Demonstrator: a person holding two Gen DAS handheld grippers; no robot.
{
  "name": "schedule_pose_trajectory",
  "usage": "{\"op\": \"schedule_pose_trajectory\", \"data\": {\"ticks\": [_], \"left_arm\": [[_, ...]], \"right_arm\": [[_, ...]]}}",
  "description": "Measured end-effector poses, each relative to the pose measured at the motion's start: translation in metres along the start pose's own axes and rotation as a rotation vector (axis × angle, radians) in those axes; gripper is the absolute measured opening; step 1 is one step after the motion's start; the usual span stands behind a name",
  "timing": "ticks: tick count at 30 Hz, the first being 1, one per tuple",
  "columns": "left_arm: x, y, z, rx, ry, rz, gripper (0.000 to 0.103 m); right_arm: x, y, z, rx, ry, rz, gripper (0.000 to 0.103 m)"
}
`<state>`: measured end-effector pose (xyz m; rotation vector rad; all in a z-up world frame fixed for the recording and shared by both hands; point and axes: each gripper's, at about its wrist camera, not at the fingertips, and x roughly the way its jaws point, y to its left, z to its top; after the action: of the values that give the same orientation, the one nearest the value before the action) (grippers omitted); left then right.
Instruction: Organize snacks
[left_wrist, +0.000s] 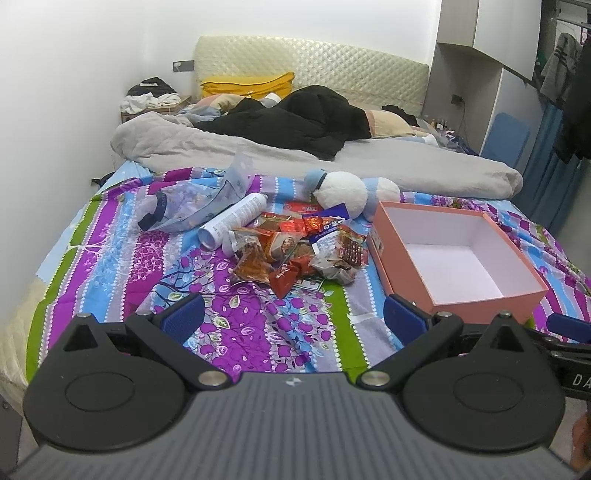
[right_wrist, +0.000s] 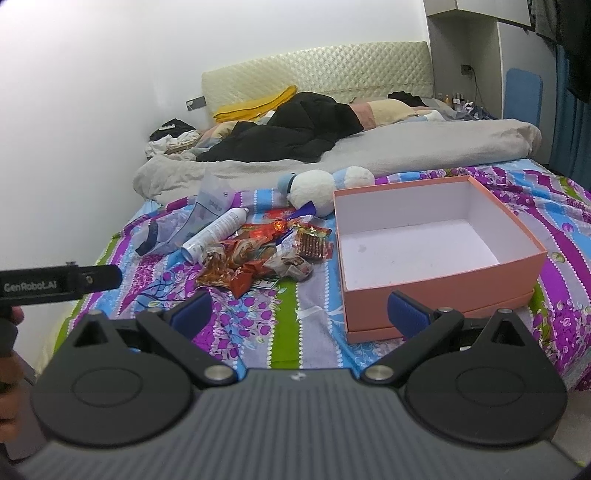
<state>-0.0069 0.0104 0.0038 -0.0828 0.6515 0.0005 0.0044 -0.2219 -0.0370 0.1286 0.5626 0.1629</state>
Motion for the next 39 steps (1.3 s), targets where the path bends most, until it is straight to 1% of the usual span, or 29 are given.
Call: {"op": "schedule_pose_trajectory", "data": {"ticks": [20, 23, 32, 35, 37, 39], "left_arm": [[-0.002, -0.005, -0.002, 0.009, -0.006, -0.016, 0.103], [-0.003, -0.005, -0.002, 0.013, -0.011, -0.026, 0.103], [-0.002, -0.004, -0.005, 0.011, 0.003, -0.034, 0.103], [0.0, -0.003, -0.006, 0.031, -0.005, -0.036, 0.103], [0.004, -0.002, -0.008, 0.043, 0.004, -0.038, 0.103], [0.007, 0.001, -0.008, 0.03, 0.016, -0.039, 0.103]], "right_arm": [[0.002, -0.001, -0.003, 0.011, 0.02, 0.0, 0.103], [0.001, 0.001, -0.004, 0.0, 0.02, -0.014, 0.103], [0.004, 0.002, -0.006, 0.005, 0.042, 0.001, 0.103], [0.003, 0.0, -0.009, 0.018, 0.035, 0.016, 0.103], [0.003, -0.001, -0.009, 0.019, 0.03, 0.014, 0.103], [0.004, -0.002, -0.01, 0.015, 0.034, 0.017, 0.103]]}}
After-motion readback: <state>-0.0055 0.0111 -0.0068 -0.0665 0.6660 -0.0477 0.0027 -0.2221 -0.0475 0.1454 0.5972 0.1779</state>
